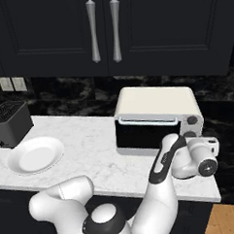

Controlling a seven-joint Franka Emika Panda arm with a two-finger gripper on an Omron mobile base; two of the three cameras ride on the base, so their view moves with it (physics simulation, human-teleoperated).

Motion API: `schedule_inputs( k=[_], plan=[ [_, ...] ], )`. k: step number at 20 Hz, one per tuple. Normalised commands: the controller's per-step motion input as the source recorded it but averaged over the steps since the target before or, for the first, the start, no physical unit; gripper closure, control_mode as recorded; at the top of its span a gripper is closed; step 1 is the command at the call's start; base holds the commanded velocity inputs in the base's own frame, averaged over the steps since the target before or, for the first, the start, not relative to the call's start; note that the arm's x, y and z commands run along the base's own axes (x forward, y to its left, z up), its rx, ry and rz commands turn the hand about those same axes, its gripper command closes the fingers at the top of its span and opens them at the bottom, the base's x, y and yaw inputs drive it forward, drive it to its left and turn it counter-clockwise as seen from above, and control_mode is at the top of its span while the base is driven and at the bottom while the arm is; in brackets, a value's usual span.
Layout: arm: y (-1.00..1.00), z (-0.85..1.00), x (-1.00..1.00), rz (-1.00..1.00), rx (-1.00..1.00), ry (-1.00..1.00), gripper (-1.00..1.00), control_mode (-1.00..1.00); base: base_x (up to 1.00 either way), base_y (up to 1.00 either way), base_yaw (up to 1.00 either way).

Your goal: Pick up the kebab skewer and baguette bread, and place them inside the toaster oven. Close the toaster oven door and start by setting the timer.

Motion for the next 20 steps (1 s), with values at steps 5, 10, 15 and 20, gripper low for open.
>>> schedule_inputs(
  k=[5, 10, 15, 20],
  plan=[
    [0.0, -0.09, 0.0, 0.0, 0.0, 0.0, -1.0, -1.0, 0.0, 0.0, 0.0],
    [0.0, 0.0, 0.13, 0.0, 0.0, 0.0, -1.0, -1.0, 0.0, 0.0, 0.0],
    [0.0, -0.06, 0.13, 0.0, 0.0, 0.0, -1.0, -1.0, 0.0, 0.0, 0.0],
    [0.0, -0.04, 0.06, 0.0, 0.0, 0.0, -1.0, -1.0, 0.0, 0.0, 0.0]
  ],
)
